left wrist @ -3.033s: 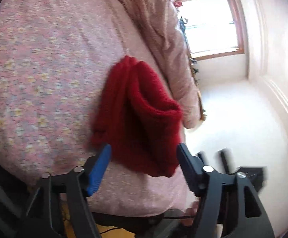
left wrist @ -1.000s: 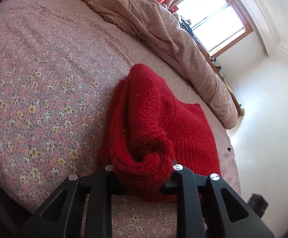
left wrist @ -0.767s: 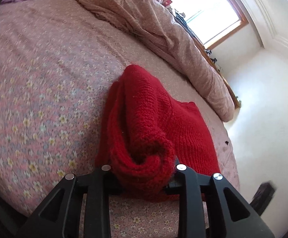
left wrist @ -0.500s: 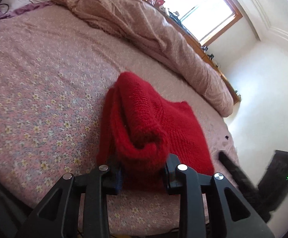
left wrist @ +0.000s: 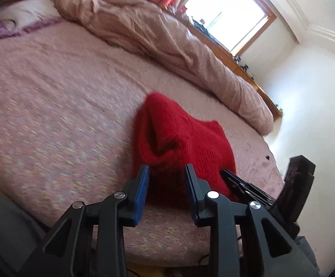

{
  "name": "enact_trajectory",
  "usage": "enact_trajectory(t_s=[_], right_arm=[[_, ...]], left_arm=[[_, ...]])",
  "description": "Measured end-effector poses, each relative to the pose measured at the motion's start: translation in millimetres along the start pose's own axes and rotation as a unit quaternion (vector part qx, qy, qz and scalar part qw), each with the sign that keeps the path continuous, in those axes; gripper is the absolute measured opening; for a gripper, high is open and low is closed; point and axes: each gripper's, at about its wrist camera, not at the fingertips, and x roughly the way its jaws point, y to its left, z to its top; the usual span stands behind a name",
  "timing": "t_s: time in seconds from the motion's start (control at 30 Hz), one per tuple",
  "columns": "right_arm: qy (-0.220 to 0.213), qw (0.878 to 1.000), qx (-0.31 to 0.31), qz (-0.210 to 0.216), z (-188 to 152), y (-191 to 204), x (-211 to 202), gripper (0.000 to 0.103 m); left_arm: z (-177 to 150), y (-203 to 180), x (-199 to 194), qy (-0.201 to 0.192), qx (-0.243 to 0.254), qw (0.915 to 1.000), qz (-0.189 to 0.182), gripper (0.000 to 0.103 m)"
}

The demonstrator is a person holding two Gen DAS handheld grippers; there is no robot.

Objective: Fold small clothes

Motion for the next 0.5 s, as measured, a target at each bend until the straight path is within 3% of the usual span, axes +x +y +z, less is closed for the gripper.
enact_trajectory(t_s=[0.1, 0.23, 0.43, 0.47, 0.5], right_arm=[[-0.027, 1.0, 0.002, 0.002, 2.5, 0.9, -15.7, 0.018], [-0.079, 0.995, 0.023, 0.05, 0.9, -2.2, -42.9, 0.018], [-0.042, 0.997, 0.002, 0.068, -12.7, -2.6, -14.1, 0.012], [-0.042, 0.997, -0.002, 0.067, -14.4, -3.8, -9.8, 0.011], [-0.05, 0.996, -0.002, 0.071, -19.2, -6.9, -6.6, 0.01]], left_arm=[[8.7, 6.9, -8.8, -0.011, 0.0, 0.9999, 0.013, 0.023], [26.9, -5.0, -1.8, -0.018, 0.026, 0.9993, 0.021, 0.023], [41.4, -54.7, 27.3, -0.03, 0.098, 0.9948, 0.001, 0.023], [38.6, -60.4, 38.3, -0.02, 0.116, 0.993, 0.0, 0.023], [35.3, -61.8, 51.6, -0.001, 0.128, 0.9917, 0.012, 0.016]])
